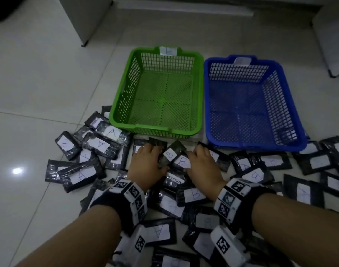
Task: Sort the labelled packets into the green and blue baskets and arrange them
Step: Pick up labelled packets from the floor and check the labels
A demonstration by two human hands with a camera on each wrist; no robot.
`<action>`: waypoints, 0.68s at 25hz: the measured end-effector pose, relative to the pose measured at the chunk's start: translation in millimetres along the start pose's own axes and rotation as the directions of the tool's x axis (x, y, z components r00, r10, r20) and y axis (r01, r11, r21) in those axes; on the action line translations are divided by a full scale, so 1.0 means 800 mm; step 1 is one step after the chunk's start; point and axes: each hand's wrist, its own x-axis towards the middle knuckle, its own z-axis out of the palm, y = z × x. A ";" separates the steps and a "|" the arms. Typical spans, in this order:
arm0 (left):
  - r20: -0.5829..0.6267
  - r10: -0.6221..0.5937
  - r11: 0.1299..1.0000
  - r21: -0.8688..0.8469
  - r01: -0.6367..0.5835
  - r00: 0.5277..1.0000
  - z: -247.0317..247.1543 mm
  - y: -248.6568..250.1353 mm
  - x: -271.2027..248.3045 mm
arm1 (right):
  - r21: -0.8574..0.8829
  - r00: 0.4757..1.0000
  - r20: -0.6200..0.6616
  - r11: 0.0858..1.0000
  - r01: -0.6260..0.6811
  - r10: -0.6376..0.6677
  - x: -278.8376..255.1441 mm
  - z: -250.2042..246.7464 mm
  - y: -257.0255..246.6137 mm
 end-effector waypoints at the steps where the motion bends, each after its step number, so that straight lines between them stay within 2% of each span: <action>1: 0.032 -0.012 0.999 -0.030 0.013 0.999 -0.004 0.002 -0.001 | 0.005 1.000 -0.013 1.000 -0.024 0.024 0.000 0.000 -0.002; 4: 0.135 0.029 0.993 -0.121 -0.013 0.990 -0.023 0.005 0.002 | 0.088 0.995 -0.004 0.991 -0.097 0.098 -0.005 -0.008 -0.007; 6: 0.188 0.114 0.989 -0.119 -0.092 0.976 -0.053 0.007 0.010 | 0.263 0.993 0.039 0.958 -0.117 0.111 -0.010 -0.021 -0.009; 10: 0.224 0.230 0.972 -0.104 -0.212 0.947 -0.139 0.011 0.031 | 0.531 0.999 0.011 0.846 -0.048 0.049 -0.035 -0.068 -0.017; 14: 0.109 0.212 0.972 -0.126 -0.198 0.971 -0.214 -0.001 0.060 | 0.637 0.988 -0.151 0.767 0.083 0.018 -0.010 -0.130 -0.038; 17: -0.036 0.144 0.977 -0.151 -0.148 0.989 -0.227 -0.031 0.091 | 0.629 0.961 -0.262 0.770 0.101 0.088 0.050 -0.155 -0.051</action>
